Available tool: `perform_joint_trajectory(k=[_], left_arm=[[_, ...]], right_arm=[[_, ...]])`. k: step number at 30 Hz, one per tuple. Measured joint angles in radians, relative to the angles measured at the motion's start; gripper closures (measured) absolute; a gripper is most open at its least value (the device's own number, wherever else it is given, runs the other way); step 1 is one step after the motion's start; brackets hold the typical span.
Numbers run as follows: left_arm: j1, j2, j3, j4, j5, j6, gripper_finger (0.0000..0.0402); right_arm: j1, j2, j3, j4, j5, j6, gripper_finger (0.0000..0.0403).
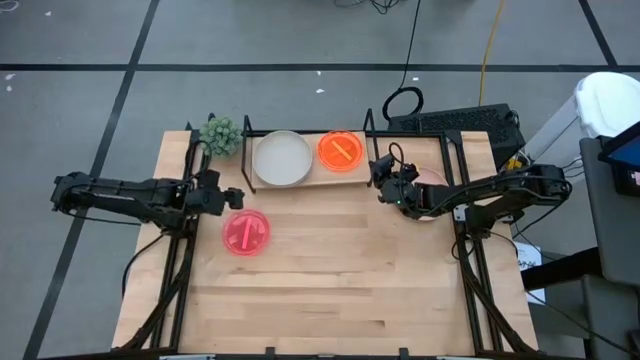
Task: Place and stack plates onto a shelf
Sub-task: Adjust the position of the shelf
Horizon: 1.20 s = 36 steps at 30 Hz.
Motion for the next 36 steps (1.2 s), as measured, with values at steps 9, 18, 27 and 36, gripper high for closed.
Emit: perform_joint_trajectory(k=[9,18,27,36], left_arm=[[0.108,0.000,0.000,0.040,-0.005,0.267,0.0212],[0.210,0.000,0.000,0.173,-0.006,0.459,0.0295],[0.319,0.028,0.000,0.257,-0.006,0.540,0.0298],[0.404,0.151,0.000,0.426,0.066,0.610,0.0298]], right_arm=[[0.000,-0.019,0.000,-0.001,-0.003,-0.007,0.0403],[0.001,-0.067,0.000,0.008,-0.005,-0.069,0.0403],[0.002,-0.075,0.000,0.007,-0.013,-0.084,0.0403],[0.022,-0.075,0.000,0.034,-0.034,-0.084,0.0403]])
